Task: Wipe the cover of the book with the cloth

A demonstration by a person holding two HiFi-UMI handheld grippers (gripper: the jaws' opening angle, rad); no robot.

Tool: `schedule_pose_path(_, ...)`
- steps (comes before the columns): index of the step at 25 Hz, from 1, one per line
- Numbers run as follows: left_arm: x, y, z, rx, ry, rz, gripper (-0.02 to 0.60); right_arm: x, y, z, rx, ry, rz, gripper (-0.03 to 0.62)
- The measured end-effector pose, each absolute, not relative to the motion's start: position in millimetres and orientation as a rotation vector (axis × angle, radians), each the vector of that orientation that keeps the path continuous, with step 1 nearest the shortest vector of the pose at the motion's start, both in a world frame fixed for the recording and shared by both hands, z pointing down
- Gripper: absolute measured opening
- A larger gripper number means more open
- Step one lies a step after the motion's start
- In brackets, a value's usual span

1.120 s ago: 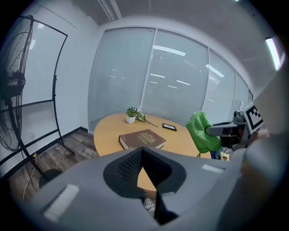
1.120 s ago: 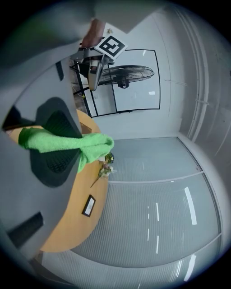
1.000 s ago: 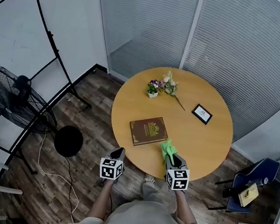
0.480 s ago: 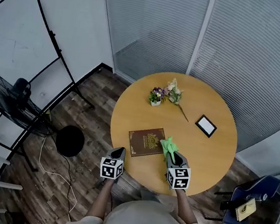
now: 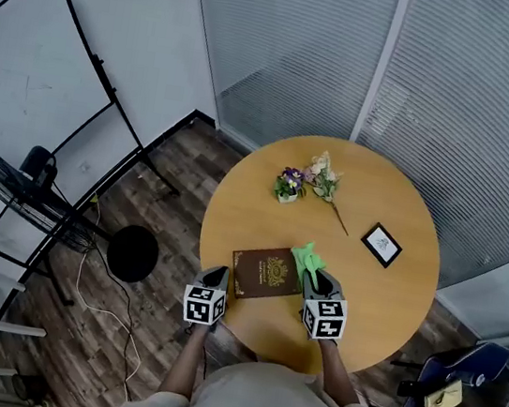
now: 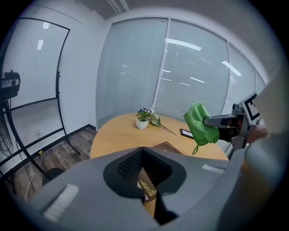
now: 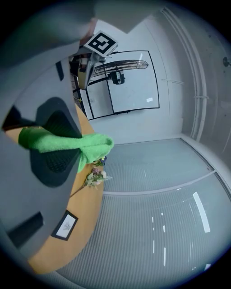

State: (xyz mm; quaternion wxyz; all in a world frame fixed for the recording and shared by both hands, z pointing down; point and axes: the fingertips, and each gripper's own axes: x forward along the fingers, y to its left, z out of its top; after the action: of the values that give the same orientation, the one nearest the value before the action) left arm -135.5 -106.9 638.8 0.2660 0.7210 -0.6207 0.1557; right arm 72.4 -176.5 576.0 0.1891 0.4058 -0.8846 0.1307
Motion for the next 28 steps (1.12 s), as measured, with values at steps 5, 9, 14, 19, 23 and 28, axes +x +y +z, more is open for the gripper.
schedule_pose_path(5,-138.9,-118.0,646.3,1.902,-1.692,0.438,0.006,60.9,-194.0,583.5,1.090,-2.506,0.406,0.071)
schedule_pose_path(9,-141.7,-122.6,654.4,1.864,-1.700,0.457,0.006,50.7,-200.7,592.5,1.042,-2.520,0.442,0.071)
schedule_pose_path(14,-141.9,-125.7,661.6,1.833,-1.705,0.488,0.006,41.0,-206.2,599.9,0.990,-2.539,0.476,0.071)
schedule_pose_path(19,-147.0,-123.3,670.1,1.805,-1.711,0.509,0.006,32.3,-206.8,610.3,0.956,-2.542,0.509,0.071)
schedule_pose_path(23,-152.4,-121.3,676.1,1.789,-1.711,0.503,0.006,21.4,-203.6,618.1,0.928,-2.531,0.533,0.071)
schedule_pose_path(28,-165.2,-117.6,683.5,1.779,-1.700,0.492,0.006,-4.3,-197.1,622.9,0.888,-2.528,0.532,0.071)
